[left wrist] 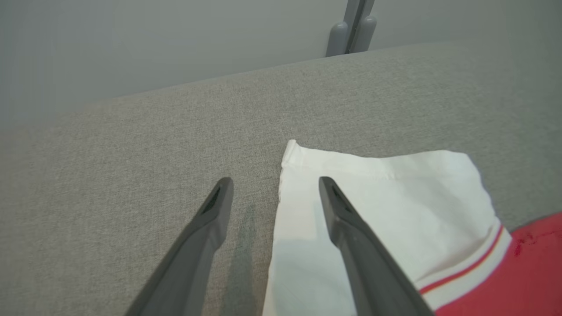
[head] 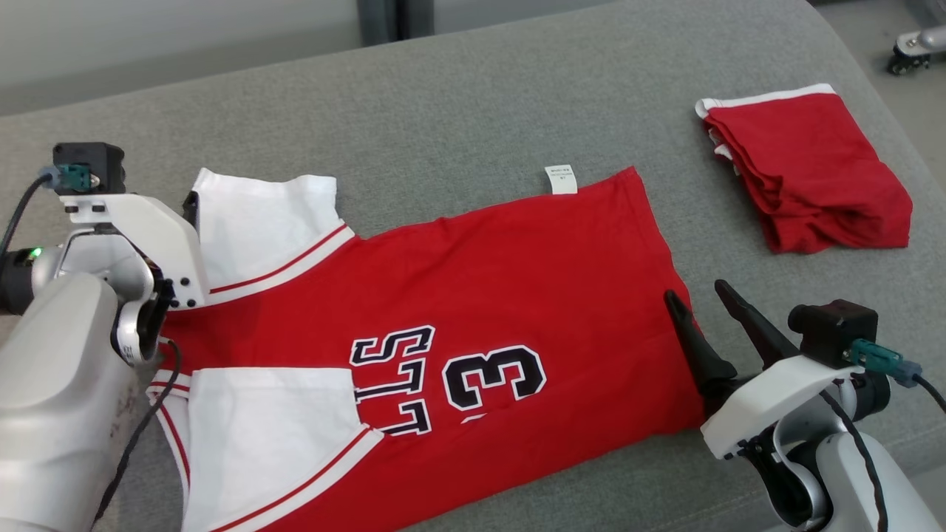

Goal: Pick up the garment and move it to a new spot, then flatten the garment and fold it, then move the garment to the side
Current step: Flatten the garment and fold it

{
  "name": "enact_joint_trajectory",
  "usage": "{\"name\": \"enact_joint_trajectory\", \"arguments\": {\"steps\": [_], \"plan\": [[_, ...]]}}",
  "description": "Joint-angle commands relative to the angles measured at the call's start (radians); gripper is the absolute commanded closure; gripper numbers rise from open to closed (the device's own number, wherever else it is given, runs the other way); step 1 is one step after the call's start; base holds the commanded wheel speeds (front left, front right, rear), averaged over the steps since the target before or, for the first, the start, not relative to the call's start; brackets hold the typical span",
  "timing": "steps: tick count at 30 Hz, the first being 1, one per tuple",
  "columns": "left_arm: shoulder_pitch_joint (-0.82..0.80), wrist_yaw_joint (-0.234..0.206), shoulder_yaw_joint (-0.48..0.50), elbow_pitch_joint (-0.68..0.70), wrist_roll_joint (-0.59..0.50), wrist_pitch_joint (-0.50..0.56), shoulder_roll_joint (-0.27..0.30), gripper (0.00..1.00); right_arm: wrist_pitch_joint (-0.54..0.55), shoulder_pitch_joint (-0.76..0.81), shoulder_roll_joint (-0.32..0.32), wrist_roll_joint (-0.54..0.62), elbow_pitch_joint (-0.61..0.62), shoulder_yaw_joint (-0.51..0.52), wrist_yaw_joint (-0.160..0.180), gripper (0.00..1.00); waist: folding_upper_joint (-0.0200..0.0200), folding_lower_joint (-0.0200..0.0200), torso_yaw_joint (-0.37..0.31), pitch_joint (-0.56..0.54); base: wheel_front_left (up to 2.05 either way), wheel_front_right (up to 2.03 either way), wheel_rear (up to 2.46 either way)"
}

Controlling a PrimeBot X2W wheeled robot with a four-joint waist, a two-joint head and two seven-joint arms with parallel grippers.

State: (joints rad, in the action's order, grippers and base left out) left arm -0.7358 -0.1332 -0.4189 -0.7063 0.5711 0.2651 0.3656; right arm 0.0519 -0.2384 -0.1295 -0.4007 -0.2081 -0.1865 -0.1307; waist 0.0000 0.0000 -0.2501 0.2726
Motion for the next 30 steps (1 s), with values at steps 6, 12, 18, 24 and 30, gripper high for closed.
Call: {"name": "enact_joint_trajectory", "arguments": {"steps": [6,12,18,24,30], "plan": [[-0.127,-0.009,0.001,-0.167,-0.015,-0.012,-0.01,0.0,-0.029,-0.039,-0.01,-0.046,-0.003,-0.027,0.0,0.0,0.0,0.0,-0.059,0.075,0.0,0.0,0.0],[-0.199,0.007,-0.007,-0.307,-0.024,-0.065,-0.018,0.0,-0.057,-0.046,-0.011,-0.066,-0.017,-0.043,0.0,0.0,0.0,0.0,-0.084,0.094,0.0,0.0,0.0],[-0.233,0.048,-0.046,-0.378,-0.047,-0.061,-0.025,0.0,-0.067,-0.057,-0.014,-0.071,-0.024,-0.048,0.0,0.0,0.0,0.0,-0.091,0.095,0.0,0.0,0.0],[-0.252,0.061,-0.083,-0.455,-0.072,-0.042,-0.022,0.31,-0.075,-0.081,-0.01,-0.07,-0.031,-0.069,0.0,0.0,0.0,0.0,-0.111,0.1,0.0,0.0,0.0],[-0.263,0.074,-0.096,-0.497,-0.07,-0.046,-0.039,0.98,-0.084,-0.123,-0.026,-0.06,-0.038,-0.086,0.0,0.0,0.0,0.0,-0.117,0.098,0.0,0.0,0.0]]}}
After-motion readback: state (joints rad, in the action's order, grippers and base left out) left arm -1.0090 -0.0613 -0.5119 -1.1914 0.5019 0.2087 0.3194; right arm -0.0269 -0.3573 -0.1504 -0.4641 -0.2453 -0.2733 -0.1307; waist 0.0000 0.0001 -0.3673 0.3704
